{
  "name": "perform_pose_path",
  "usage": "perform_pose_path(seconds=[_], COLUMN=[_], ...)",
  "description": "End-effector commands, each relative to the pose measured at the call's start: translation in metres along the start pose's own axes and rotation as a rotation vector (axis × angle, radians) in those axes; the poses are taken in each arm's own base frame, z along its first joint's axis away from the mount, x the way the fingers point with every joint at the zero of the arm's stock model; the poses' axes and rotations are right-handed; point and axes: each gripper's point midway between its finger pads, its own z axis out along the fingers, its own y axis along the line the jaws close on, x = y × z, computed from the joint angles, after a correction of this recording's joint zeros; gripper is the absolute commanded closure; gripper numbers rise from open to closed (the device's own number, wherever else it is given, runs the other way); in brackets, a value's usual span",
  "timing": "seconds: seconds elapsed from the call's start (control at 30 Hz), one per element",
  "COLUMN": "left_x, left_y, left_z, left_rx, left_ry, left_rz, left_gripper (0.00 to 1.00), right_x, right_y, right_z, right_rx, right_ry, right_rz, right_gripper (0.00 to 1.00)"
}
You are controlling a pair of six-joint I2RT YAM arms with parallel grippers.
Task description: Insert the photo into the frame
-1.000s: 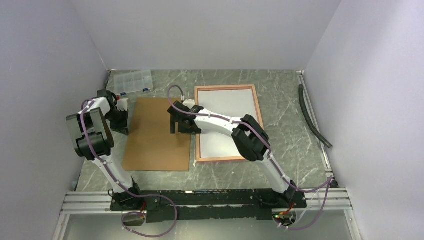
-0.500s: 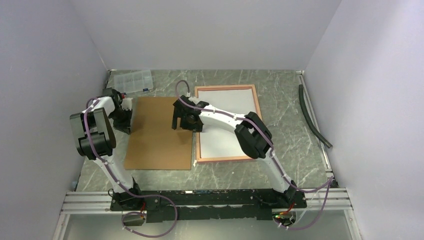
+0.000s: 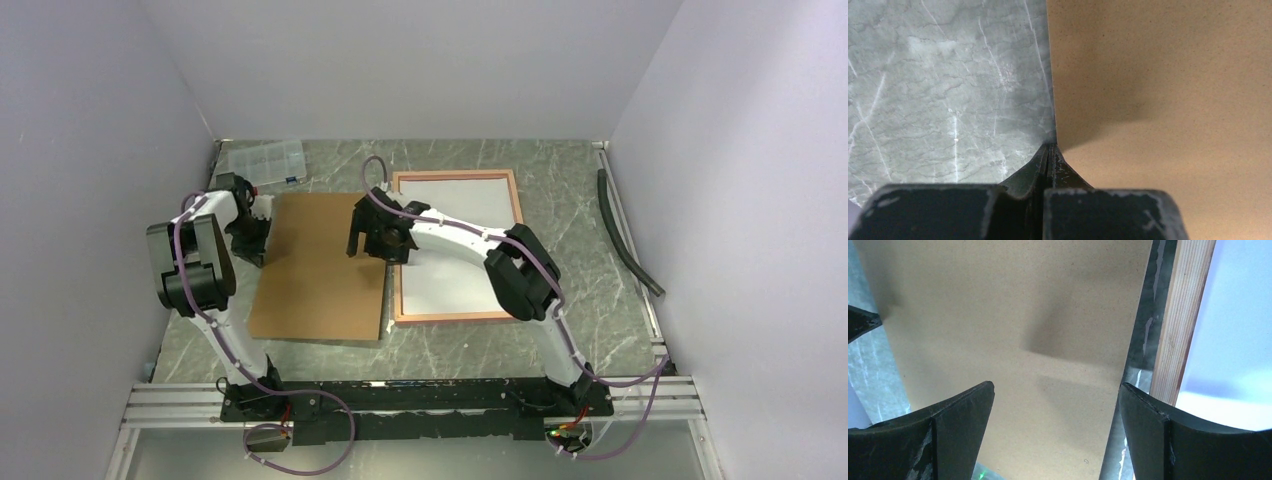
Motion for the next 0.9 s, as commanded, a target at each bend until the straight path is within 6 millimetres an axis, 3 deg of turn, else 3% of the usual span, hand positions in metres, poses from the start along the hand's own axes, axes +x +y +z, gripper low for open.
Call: perform_pose_path(seconds=[0.0,0.4,0.57,0.7,0.87], left_x=[0.028,0.022,0.021,0.022,0.015], left_y=[-0.07,-0.098,-0.106,-0.106,-0.087], left_z=[0.043,0.049,0.046,0.04,0.026], left_rx=[0.251,0.274,0.29,0.295,0.275], left_ry=[0.121,0.144,0.147,0.15,0.122], left_rz=[0.0,0.068,0.082,0.085,0.049], left_gripper=[0.97,0.97,0.97,0.97,0.97], right_x=[-0.018,-0.024,-0.026,-0.018,-0.013], right_y=[0.081,0.038,0.01,-0.021,-0.043], right_z=[-0.054,-0.065,-0.062,-0.056,-0.06], right_rx=[-0.3,-0.26,-0.228,-0.192,-0.169], right_ry=[-0.065,-0.085,-0.079,-0.048,-0.032], right_rz=[0.021,0.102,0.143,0.174,0.151], right_gripper=[0.03,0.03,0.03,0.03,0.02])
